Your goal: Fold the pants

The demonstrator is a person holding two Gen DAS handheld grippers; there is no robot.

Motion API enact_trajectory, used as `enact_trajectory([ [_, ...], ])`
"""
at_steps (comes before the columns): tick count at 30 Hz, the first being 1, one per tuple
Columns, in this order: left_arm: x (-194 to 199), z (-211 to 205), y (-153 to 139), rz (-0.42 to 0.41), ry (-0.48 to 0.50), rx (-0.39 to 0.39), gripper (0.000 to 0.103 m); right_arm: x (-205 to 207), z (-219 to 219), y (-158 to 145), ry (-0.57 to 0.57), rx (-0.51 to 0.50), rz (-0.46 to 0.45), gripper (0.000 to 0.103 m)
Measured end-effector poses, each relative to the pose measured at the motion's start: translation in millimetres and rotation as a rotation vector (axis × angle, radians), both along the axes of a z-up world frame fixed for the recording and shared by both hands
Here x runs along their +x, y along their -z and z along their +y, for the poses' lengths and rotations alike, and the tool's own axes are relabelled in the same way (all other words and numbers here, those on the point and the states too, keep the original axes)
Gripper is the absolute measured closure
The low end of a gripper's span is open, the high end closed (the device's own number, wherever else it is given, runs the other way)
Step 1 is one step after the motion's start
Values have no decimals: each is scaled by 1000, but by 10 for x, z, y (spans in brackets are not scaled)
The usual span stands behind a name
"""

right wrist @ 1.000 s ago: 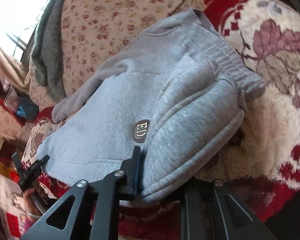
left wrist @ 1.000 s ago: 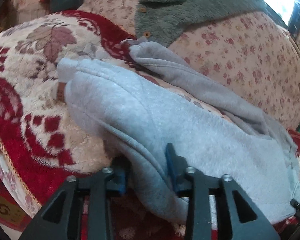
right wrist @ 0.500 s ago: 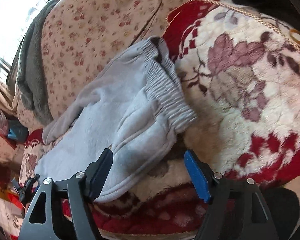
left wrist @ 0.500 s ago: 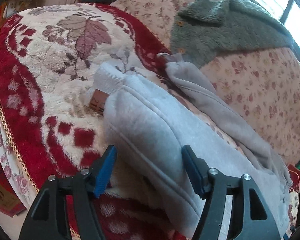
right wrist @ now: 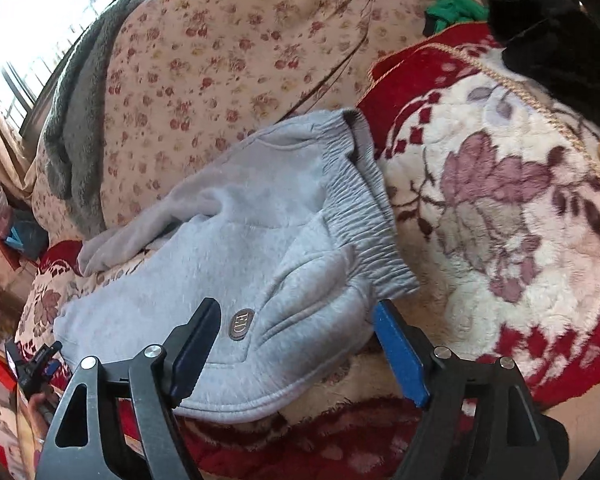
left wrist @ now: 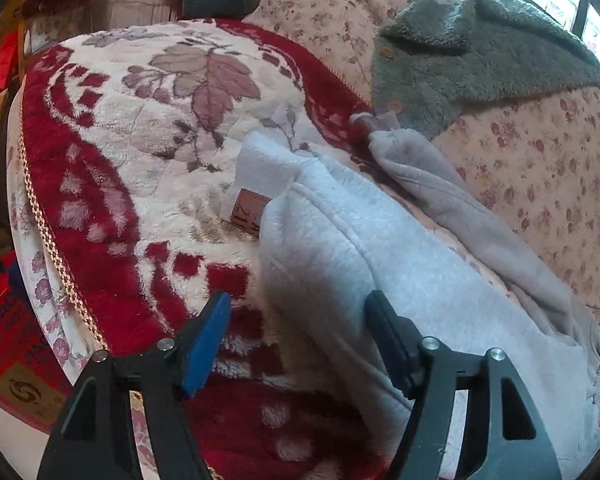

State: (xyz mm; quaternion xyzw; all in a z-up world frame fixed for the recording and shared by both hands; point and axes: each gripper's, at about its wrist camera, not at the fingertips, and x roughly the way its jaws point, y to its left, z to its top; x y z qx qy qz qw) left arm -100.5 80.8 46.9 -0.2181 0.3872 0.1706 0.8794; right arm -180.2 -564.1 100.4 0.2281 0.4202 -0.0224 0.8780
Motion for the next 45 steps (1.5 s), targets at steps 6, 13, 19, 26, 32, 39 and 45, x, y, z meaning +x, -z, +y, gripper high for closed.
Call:
enact_trajectory([
  [6, -137, 7, 46, -65, 23, -141, 33, 100, 156, 73, -48, 13, 25, 19],
  [13, -53, 99, 184, -74, 74, -295, 30, 233, 404, 37, -113, 3, 8, 15],
  [19, 206, 176, 305, -69, 79, -345, 30, 434, 1255, 83, -379, 28, -11, 15],
  [26, 301, 327, 158, -74, 60, -331, 52, 711, 2192, 375, -582, 24, 73, 15],
  [32, 54, 263, 16, -55, -12, -68, 51, 730, 2504, 527, -662, 4, 101, 14],
  [39, 32, 164, -47, -11, 11, -13, 46, 771, 2460, 621, -631, 11, 128, 14],
  [45, 71, -275, -244, -41, 100, 90, 31, 793, 2268, 533, -571, 5, 93, 14],
])
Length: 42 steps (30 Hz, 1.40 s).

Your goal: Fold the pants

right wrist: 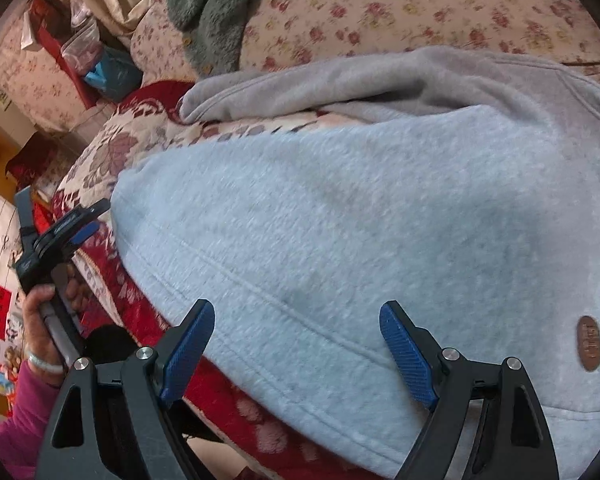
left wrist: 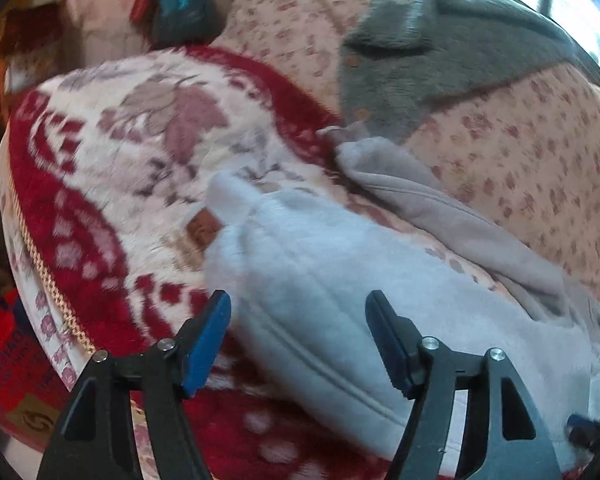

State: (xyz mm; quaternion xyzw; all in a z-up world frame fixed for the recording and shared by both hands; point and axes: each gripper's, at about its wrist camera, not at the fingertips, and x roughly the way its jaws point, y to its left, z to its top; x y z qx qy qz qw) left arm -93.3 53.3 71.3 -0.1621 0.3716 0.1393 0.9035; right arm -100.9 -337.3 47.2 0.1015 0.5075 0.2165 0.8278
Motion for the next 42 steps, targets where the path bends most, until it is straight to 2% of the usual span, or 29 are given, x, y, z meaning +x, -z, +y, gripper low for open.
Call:
enact_trajectory([
  [6, 125, -377, -67, -6, 78, 17, 29, 16, -198, -58, 44, -5, -24, 11],
  [14, 387, -781, -109, -5, 186, -5, 19, 191, -518, -190, 94, -51, -89, 10],
  [18, 596, -940, -75, 21, 235, -16, 19, 383, -669, -236, 108, -94, -108, 10],
  [22, 798, -968, -59, 33, 237, -20, 19, 678, -846, -338, 115, -126, -133, 10],
  [24, 879, -932, -58, 39, 233, -46, 19, 836, -902, -404, 101, -183, -172, 10],
  [26, 978, -858, -50, 50, 225, -75, 19, 1051, -958, -462, 67, -268, -207, 10],
  [30, 1140, -744, -57, 59, 208, -74, 19, 1588, -1009, -487, -34, -390, -225, 10],
  [32, 1254, -651, -46, 72, 192, -82, 18, 1810, -1009, -456, -96, -412, -220, 10],
  [37, 1525, -368, 9, 92, 144, -145, 18, 2332, -934, -238, -258, -580, -223, 10],
  [42, 1772, -185, 143, 115, 127, -229, 16, 2690, -1028, -65, -369, -636, -176, 10],
])
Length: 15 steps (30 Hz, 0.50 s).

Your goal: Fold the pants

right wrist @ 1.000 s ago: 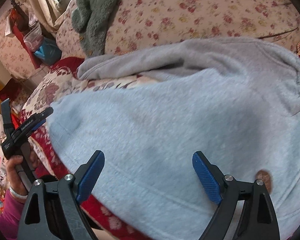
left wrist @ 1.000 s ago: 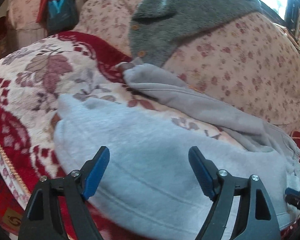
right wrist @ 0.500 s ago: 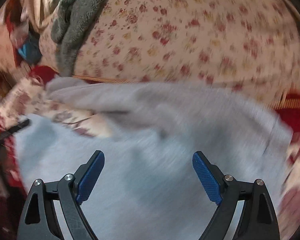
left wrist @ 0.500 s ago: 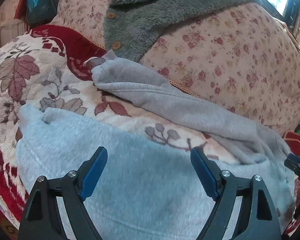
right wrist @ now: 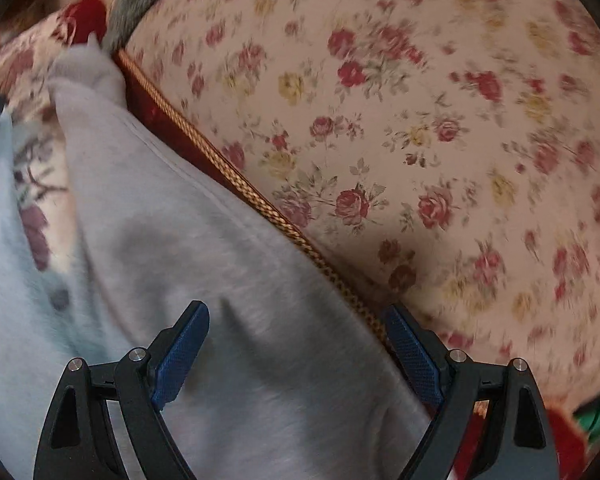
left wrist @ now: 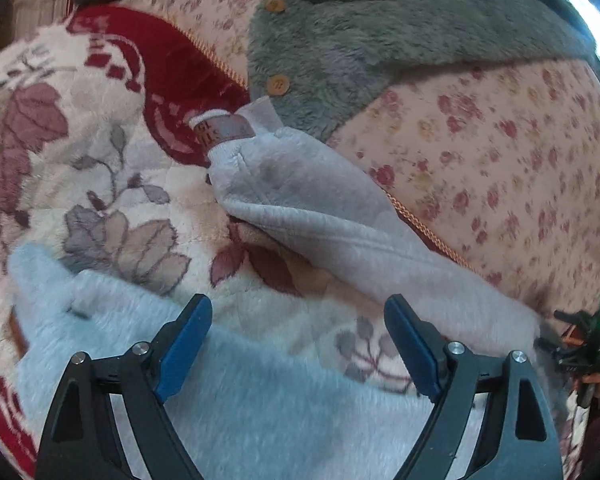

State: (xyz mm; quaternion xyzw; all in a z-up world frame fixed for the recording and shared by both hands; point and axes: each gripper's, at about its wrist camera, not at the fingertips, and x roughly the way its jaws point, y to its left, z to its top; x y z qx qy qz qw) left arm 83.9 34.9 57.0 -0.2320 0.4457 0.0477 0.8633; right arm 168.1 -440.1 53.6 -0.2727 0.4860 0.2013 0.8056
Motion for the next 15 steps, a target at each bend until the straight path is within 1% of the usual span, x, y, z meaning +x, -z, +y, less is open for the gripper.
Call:
enact_trajectory([
  [2, 90, 43, 55, 1, 6, -39, 16, 138, -65, 71, -18, 13, 62, 10],
  [4, 195, 64, 117, 8, 9, -67, 15, 241, -98, 115, -34, 14, 97, 10],
  [8, 368, 81, 200, 5, 2, -84, 15, 375, -127, 184, -61, 69, 179, 9],
  [10, 462, 103, 245, -11, -7, -119, 15, 437, -146, 246, -55, 80, 221, 9],
  [12, 556, 116, 302, -5, -14, -149, 15, 458, -135, 282, -48, 92, 223, 11],
  [13, 624, 112, 345, 6, -24, -160, 15, 436, -141, 272, -50, 108, 199, 12],
  [15, 701, 93, 389, 9, -46, -166, 15, 366, -139, 251, -64, 118, 149, 38],
])
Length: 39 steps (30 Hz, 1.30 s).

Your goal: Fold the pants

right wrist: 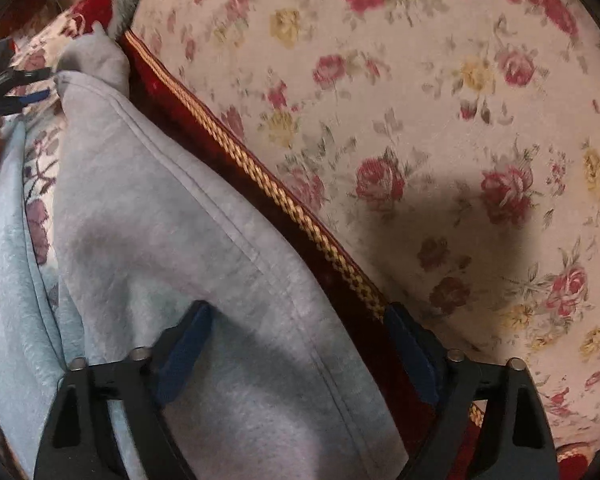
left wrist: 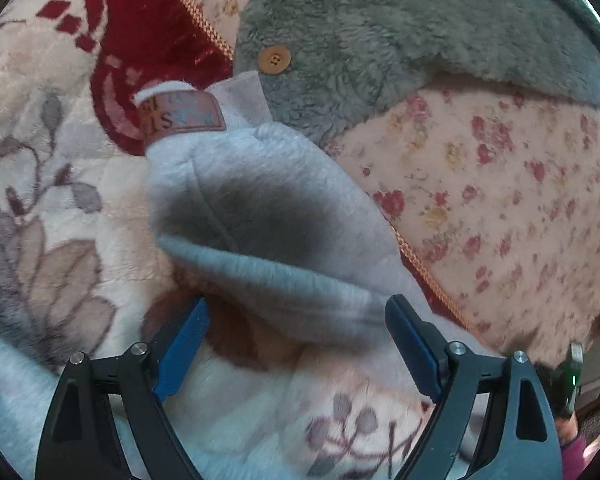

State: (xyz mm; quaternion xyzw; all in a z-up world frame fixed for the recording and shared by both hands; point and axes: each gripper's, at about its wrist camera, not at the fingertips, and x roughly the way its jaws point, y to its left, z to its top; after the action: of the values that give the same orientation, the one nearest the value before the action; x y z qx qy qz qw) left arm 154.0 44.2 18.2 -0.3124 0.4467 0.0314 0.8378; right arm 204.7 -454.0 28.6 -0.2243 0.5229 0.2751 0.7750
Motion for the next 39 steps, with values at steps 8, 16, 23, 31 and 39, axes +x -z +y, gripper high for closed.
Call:
enact_trajectory([
  [8, 214, -100, 156, 50, -44, -11, 66, -432, 137, -135, 40, -85, -173, 89],
  [16, 42, -183, -455, -82, 21, -6, 82, -940, 212, -759, 74, -151, -352, 91],
  [23, -194, -203, -848, -142, 47, -33, 82, -1470, 162, -1231, 108, -173, -417, 91],
  [31, -795, 6, -1123, -197, 90, -64, 82, -2247, 233, -1505, 142, -114, -440, 91],
  [39, -1616, 234, -975, -185, 105, -69, 82, -3155, 438, -1514, 128, -27, -396, 91],
])
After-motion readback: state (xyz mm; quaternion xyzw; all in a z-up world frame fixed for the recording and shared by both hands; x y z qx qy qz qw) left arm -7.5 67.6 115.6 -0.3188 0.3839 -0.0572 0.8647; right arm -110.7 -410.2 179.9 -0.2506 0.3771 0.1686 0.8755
